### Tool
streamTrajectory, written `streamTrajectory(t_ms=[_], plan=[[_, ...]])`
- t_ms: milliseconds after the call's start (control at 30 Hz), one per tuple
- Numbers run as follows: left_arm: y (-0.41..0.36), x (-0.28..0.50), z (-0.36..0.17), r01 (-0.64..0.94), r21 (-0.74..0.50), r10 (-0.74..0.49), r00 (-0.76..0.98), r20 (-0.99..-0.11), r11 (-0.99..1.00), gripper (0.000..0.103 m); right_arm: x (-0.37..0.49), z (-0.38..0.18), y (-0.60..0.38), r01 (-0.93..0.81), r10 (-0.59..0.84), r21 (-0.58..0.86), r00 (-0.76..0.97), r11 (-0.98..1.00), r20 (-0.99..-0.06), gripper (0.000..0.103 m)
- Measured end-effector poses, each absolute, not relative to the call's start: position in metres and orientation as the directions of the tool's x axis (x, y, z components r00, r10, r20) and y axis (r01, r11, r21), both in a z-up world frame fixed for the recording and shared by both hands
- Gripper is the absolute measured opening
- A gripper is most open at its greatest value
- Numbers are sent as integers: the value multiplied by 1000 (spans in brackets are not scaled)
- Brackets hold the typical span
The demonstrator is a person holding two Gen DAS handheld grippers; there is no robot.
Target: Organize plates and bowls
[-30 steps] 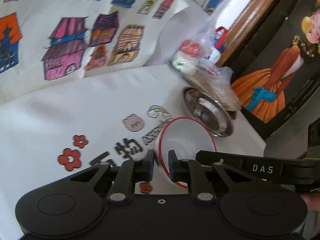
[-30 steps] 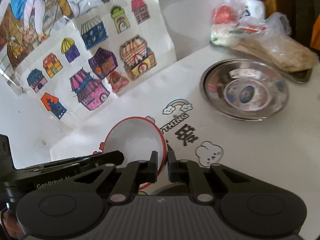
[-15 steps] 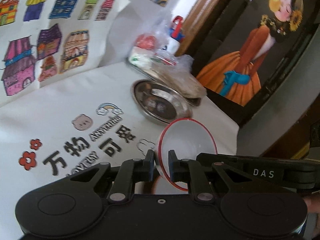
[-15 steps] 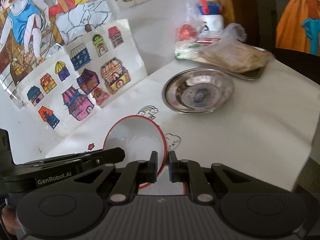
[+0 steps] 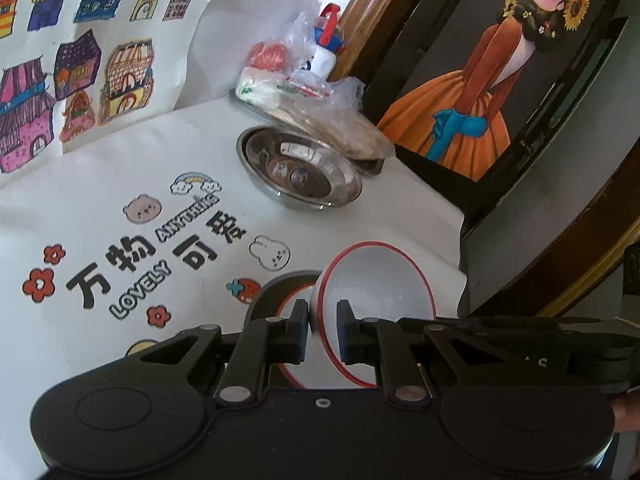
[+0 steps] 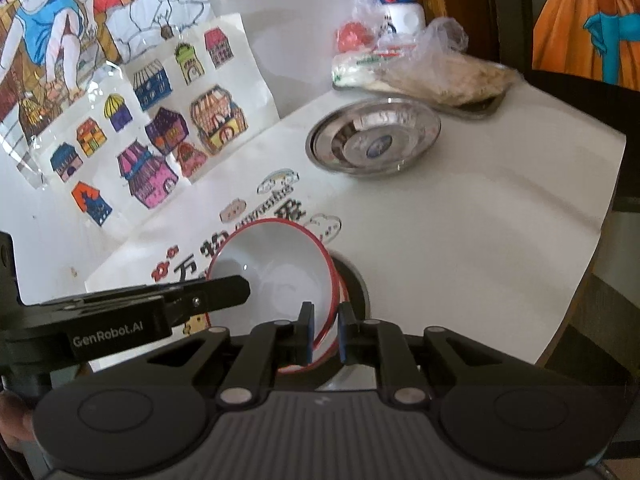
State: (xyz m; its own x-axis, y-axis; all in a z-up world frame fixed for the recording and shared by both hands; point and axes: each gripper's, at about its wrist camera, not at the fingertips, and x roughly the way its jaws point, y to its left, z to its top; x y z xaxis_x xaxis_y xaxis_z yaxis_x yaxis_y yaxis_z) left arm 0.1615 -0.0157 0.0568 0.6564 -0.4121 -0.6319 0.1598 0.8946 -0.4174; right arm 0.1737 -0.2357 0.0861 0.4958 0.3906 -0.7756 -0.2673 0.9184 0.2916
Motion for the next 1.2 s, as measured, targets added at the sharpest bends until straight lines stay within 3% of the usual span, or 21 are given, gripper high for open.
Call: streamTrajectory(t_ms=[1200], plan=[[-8,172,39,126,-436,-420,589,-690,891,15,198,77,-219,-330,340,219,372,918,-864,16]])
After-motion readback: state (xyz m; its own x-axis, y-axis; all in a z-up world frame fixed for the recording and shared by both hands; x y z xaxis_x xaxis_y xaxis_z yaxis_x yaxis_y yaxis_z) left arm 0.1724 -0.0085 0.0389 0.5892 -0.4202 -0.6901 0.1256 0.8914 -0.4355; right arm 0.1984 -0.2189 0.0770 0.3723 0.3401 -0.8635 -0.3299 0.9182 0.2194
